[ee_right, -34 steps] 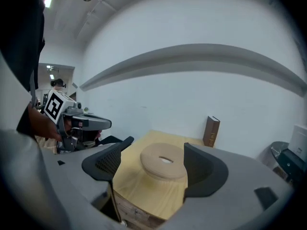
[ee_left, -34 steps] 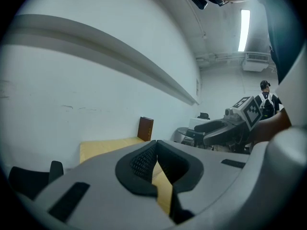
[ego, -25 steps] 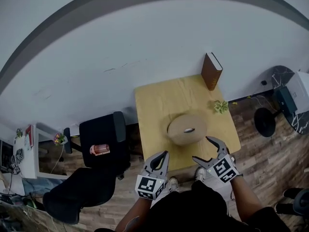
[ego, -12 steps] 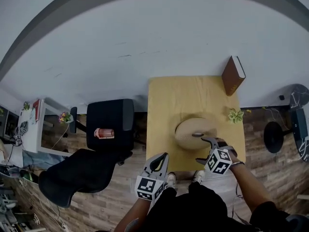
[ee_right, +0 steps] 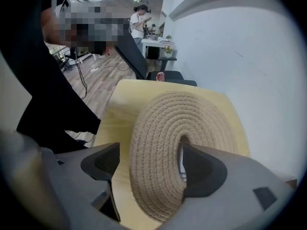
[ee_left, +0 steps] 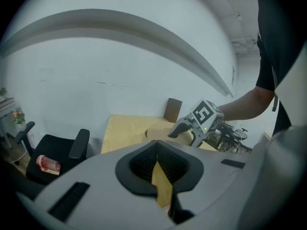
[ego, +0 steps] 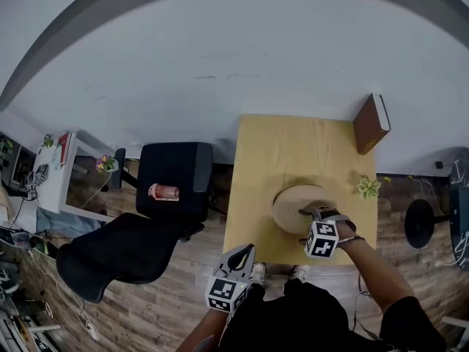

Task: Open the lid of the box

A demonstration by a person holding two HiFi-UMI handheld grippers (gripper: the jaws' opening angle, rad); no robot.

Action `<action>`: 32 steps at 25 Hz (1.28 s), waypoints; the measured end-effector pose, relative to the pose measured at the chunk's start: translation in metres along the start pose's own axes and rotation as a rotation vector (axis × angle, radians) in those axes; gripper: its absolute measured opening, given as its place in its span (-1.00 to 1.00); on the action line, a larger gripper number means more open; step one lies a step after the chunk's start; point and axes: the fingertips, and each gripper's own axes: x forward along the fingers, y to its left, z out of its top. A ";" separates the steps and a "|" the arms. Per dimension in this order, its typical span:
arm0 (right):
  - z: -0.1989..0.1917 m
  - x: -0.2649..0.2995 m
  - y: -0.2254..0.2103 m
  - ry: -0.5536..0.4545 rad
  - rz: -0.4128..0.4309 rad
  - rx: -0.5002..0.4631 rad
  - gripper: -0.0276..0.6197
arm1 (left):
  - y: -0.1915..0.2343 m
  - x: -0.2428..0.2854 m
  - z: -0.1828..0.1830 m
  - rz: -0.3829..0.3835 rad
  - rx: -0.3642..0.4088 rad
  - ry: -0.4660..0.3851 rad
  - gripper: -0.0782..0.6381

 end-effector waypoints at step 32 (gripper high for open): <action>-0.078 -0.065 0.019 0.030 -0.188 0.235 0.07 | -0.041 0.041 0.020 -0.156 0.028 -0.019 -0.73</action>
